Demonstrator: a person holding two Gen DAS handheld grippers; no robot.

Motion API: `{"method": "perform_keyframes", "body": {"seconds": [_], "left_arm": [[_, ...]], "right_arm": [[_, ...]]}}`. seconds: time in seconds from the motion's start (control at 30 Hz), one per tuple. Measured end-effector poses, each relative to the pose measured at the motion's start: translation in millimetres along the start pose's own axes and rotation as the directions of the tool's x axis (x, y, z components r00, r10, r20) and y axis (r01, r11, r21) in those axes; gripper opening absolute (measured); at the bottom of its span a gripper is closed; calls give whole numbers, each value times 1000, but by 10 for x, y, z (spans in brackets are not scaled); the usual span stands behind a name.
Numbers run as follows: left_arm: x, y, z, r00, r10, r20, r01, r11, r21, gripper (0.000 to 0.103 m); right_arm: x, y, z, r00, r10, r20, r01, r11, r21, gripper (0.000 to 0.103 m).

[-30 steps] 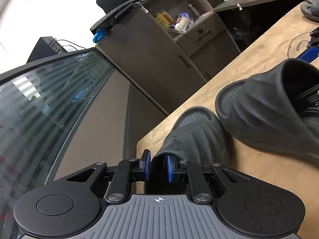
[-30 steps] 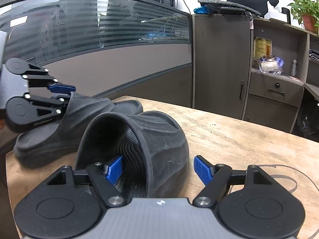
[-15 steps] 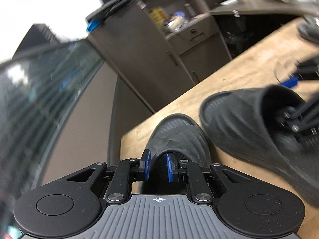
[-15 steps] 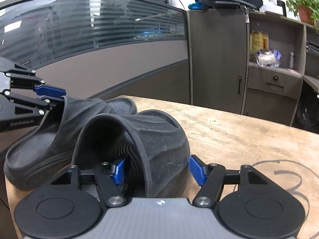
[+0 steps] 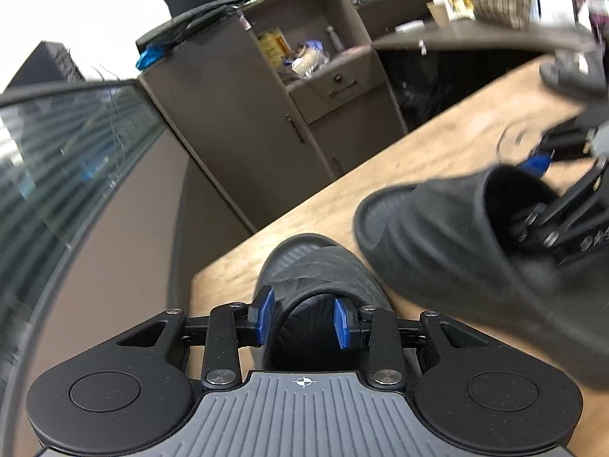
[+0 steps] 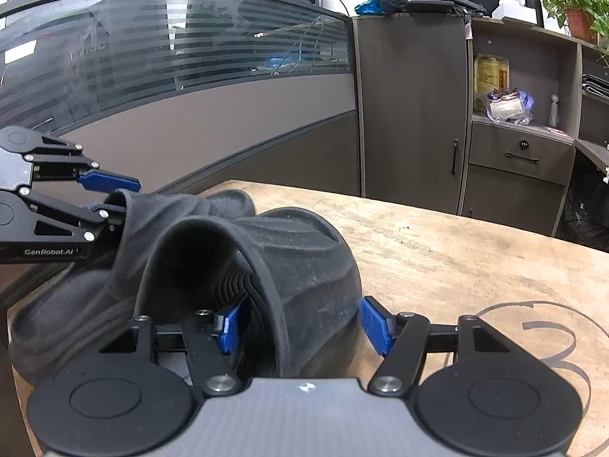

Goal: Organize scattered shoes
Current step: 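Carry both held grey slippers across the table toward the black slippers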

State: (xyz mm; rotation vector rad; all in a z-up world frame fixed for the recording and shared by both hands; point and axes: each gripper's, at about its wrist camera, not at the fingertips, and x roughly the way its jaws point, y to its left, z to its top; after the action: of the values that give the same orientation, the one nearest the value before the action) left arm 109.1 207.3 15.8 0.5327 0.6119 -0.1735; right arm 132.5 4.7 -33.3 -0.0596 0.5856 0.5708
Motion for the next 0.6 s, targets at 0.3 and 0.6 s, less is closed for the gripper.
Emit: {"method": "perform_keyframes", "body": {"seconds": [0.3,0.6], "left_arm": [[-56,-63,-70,999,38,32,-36,997,-64,37],[71,-193,-138,994,104,43,-103,994,-22,53]], "right_arm": [[59,64,57,1000,-29,-7,29,999,-25,67],[21,47,95,997,-58,44,61,996,-69,36]]}}
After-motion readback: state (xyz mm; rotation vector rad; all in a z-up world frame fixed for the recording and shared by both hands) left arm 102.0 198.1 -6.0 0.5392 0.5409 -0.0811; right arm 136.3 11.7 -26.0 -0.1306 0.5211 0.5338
